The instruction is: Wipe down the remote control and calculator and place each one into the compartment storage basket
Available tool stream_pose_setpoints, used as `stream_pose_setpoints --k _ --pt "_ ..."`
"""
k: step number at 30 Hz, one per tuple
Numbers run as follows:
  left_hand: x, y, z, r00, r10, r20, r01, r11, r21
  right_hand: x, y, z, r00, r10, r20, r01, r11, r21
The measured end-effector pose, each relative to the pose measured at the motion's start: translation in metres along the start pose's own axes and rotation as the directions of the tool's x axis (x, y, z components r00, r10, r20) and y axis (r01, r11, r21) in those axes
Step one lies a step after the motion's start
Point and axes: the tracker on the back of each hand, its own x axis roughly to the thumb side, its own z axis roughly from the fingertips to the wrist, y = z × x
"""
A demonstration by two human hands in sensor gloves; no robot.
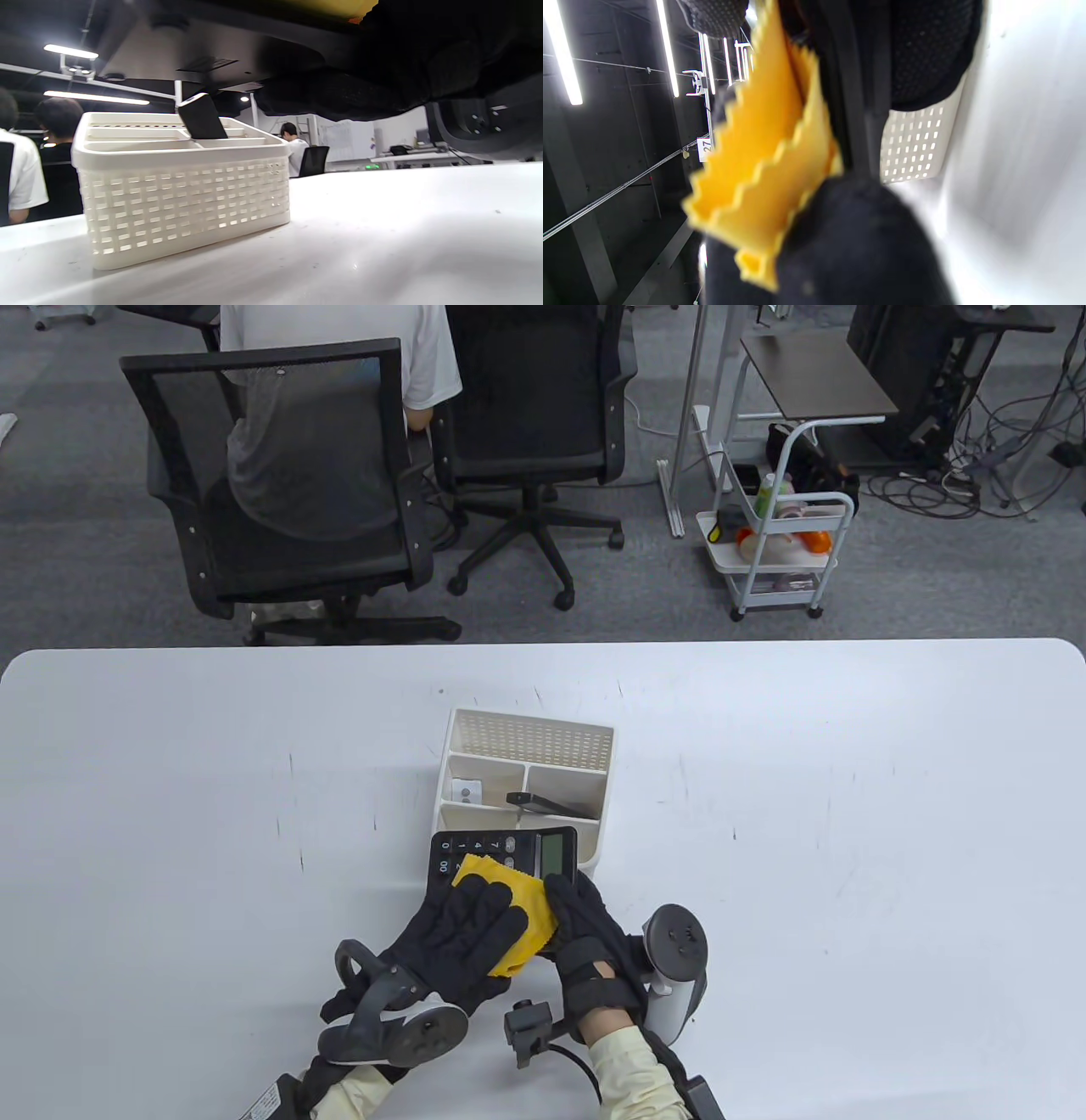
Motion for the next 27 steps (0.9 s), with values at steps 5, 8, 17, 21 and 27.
stream_pose_setpoints --k 5,8,17,21,27 --pt "-0.014 0.003 0.004 0.989 0.034 -0.143 -0.035 0.999 -0.005 -0.001 -0.003 -0.001 0.998 -0.052 0.02 0.052 0.998 -0.021" --pt "-0.006 0.001 0.001 0.996 -0.011 -0.094 0.009 1.0 -0.014 -0.005 -0.001 -0.002 0.998 -0.052 0.02 0.052 0.998 -0.018" --pt "-0.008 0.004 0.0 0.994 0.038 -0.101 -0.039 0.999 -0.01 -0.001 0.004 -0.001 0.999 0.018 0.032 -0.02 0.999 0.045" --pt "-0.018 0.009 0.007 0.987 -0.002 -0.158 0.005 1.0 0.015 0.0 0.001 -0.001 0.998 -0.049 0.045 0.049 0.999 0.02" --pt "-0.002 0.007 0.003 0.998 -0.022 -0.056 0.023 1.0 0.005 0.001 0.006 0.001 0.997 0.007 0.075 -0.01 0.999 0.041"
